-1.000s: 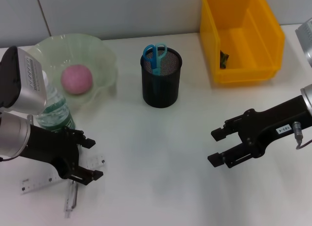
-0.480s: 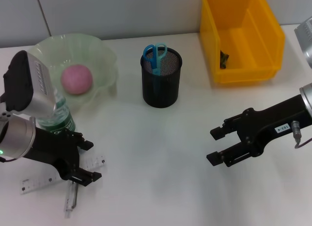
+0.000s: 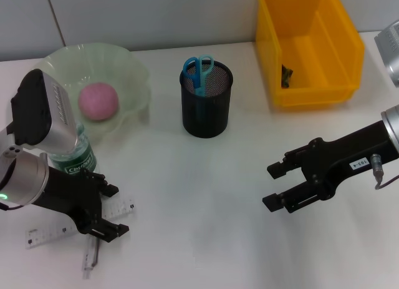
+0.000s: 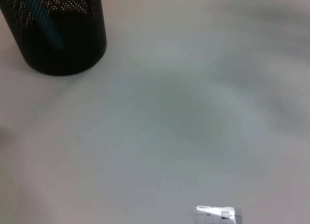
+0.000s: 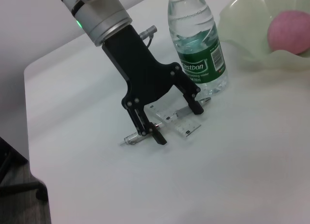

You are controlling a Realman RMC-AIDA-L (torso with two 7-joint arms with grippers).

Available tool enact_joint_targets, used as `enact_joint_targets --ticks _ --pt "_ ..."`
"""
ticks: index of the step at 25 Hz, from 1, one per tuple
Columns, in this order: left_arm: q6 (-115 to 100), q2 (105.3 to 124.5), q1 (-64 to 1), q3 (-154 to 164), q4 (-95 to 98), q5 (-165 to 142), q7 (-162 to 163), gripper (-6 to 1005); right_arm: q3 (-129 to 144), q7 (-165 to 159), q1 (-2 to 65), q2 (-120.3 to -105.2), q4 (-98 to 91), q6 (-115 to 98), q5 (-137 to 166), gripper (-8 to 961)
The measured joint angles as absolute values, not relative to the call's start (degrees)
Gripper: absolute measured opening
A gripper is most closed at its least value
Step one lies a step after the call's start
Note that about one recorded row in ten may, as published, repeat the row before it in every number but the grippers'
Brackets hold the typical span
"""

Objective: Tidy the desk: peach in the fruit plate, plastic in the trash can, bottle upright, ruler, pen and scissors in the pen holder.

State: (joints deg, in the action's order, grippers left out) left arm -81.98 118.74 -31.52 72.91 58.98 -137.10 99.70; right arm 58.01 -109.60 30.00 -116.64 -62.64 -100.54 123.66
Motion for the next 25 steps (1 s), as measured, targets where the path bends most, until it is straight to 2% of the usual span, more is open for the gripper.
enact_joint_targets --ticks 18,25 --pt "-81.43 118.74 -31.64 73.6 58.97 -137.49 100.09 743 58.0 -109.46 29.88 -116.63 -62.57 -100.54 123.66 774" --pt "-80.84 118.74 -31.64 74.22 58.89 -137.81 100.31 658 58.01 -109.49 29.78 -116.63 -62.57 -100.55 123.66 774"
